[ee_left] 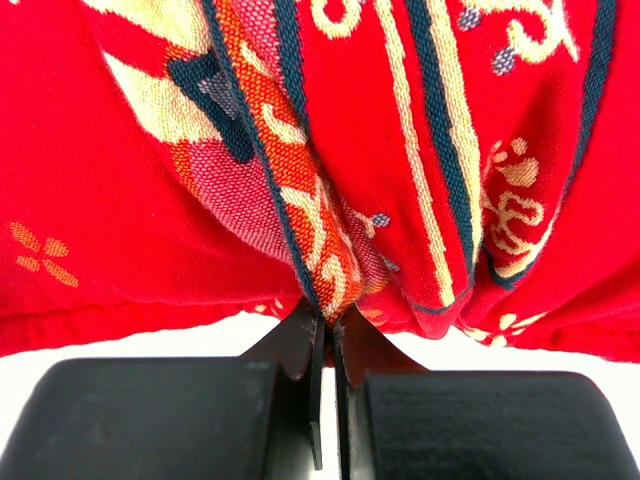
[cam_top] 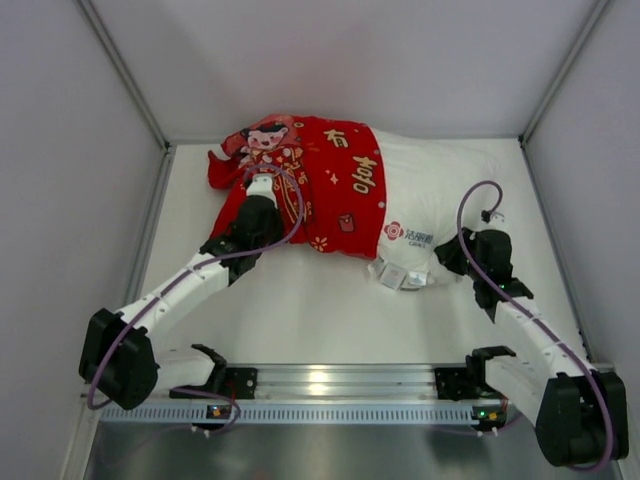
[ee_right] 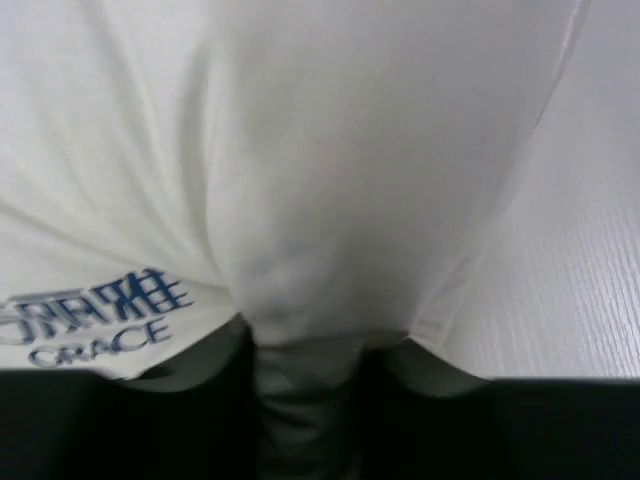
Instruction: Remove the pillowcase from the pillow
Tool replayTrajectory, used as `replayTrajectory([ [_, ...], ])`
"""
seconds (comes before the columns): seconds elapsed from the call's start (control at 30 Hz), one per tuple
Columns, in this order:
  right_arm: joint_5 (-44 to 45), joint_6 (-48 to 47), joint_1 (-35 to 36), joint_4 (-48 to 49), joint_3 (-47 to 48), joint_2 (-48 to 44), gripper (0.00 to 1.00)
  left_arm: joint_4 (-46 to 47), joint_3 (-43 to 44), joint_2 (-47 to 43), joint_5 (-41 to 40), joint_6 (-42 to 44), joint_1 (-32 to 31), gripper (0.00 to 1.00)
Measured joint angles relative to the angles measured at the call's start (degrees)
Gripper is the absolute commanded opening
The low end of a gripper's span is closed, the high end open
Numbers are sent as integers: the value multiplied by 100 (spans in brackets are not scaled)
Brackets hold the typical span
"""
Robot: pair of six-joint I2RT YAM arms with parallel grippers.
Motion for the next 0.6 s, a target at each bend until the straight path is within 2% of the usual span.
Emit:
replayTrajectory([
  [0.03,-79,-13,0,114,2,35,0,-2,-2,-15,-9,0,17,0],
  [0.2,-157,-66,-4,129,103,81,0,-11,-9,-59,-96,13,35,0],
  [0.4,428,-160,-83,-833,817,48,0,-295,31,-234,-870,310,24,0],
  [0.5,487,-199,-450,-1294,1241,-28,0,-660,273,-286,-1360,529,164,0],
  [0.6,210,-251,-1172,-1650,1563,-103,0,-1060,610,-378,-1375,538,866,0],
])
